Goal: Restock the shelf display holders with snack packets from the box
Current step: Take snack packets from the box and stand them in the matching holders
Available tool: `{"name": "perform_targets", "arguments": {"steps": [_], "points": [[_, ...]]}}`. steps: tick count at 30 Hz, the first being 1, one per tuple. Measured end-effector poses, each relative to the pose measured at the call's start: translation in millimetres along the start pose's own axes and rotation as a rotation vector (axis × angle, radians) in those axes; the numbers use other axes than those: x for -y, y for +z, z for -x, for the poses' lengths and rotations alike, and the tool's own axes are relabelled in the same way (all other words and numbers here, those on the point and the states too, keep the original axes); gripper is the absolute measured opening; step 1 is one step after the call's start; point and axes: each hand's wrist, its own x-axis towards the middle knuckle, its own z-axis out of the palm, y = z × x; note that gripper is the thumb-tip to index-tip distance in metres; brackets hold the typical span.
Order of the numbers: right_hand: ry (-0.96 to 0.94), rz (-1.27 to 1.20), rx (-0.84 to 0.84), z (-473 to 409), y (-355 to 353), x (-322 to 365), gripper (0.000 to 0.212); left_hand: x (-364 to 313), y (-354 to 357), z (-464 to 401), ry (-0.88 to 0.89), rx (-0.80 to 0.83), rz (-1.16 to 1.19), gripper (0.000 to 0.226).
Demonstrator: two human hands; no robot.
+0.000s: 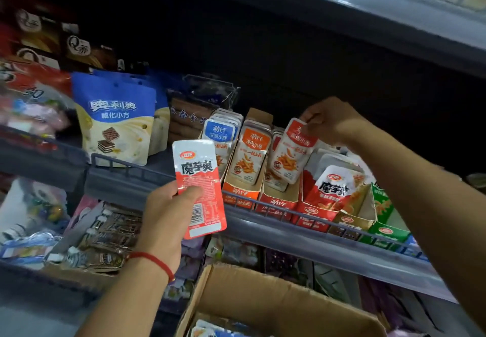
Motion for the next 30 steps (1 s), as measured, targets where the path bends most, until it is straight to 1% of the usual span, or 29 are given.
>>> {"name": "perform_targets", "arguments": {"steps": [3,6,8,10,14,16,17,18,20,22,23,24,25,27,28,29,30], "points": [[-0.032,0.018,0.075,-3.2,-0.1,-1.8,0.014,-0.9,0.2,1.0,-0.001,0.011,-0.026,0.011],[-0.069,0.089,0.134,-8.1,15.2,-0.7,0.014,-0.7,2.3,3.0,0.001,0.023,-0.031,0.011],[-0.076,0.171,0.140,-14.0,27.4,-0.3,0.016,0.3,4.1,3.8,0.005,0.027,-0.030,0.010],[-0.089,0.272,0.102,-20.3,35.3,1.1,0.018,1.1,6.4,4.7,0.010,0.029,-0.024,0.010],[-0.146,0.480,0.015,-21.4,37.9,3.9,0.011,1.8,8.3,4.2,0.023,0.046,-0.017,0.009],[-0.200,0.607,-0.054,-17.5,34.9,8.8,0.009,2.5,8.0,4.0,0.040,0.066,-0.028,0.008],[-0.219,0.622,-0.091,-15.5,32.4,11.9,0.009,2.2,8.2,5.0,0.052,0.080,-0.030,0.007],[-0.221,0.591,-0.116,-11.8,29.9,15.1,0.011,1.9,8.9,6.7,0.068,0.100,-0.021,0.008],[-0.239,0.414,-0.172,1.4,27.1,21.0,0.013,0.9,11.6,12.0,0.105,0.143,0.020,0.011],[-0.351,0.219,-0.265,29.6,28.7,26.3,0.014,-1.5,14.9,18.5,0.159,0.162,0.049,0.017],[-0.399,0.140,-0.266,49.9,31.2,28.4,0.015,-2.4,16.8,21.8,0.204,0.168,0.041,0.019],[-0.418,0.068,-0.222,72.0,34.7,29.5,0.019,-2.3,18.9,24.4,0.261,0.186,0.018,0.020],[-0.408,0.001,-0.155,94.3,40.4,28.3,0.026,-3.0,21.9,28.9,0.312,0.225,-0.010,0.018],[-0.344,-0.108,-0.029,133.4,54.4,21.8,0.047,-0.1,31.0,39.0,0.379,0.365,-0.097,0.017],[-0.322,-0.151,0.002,148.5,62.2,15.0,0.051,3.9,36.1,45.0,0.394,0.468,-0.140,0.019],[-0.310,-0.205,0.009,160.3,70.1,6.0,0.050,9.0,40.7,51.2,0.393,0.582,-0.158,0.023],[-0.304,-0.271,0.003,169.2,77.5,-5.5,0.043,15.6,44.9,56.0,0.374,0.690,-0.159,0.028]]}}
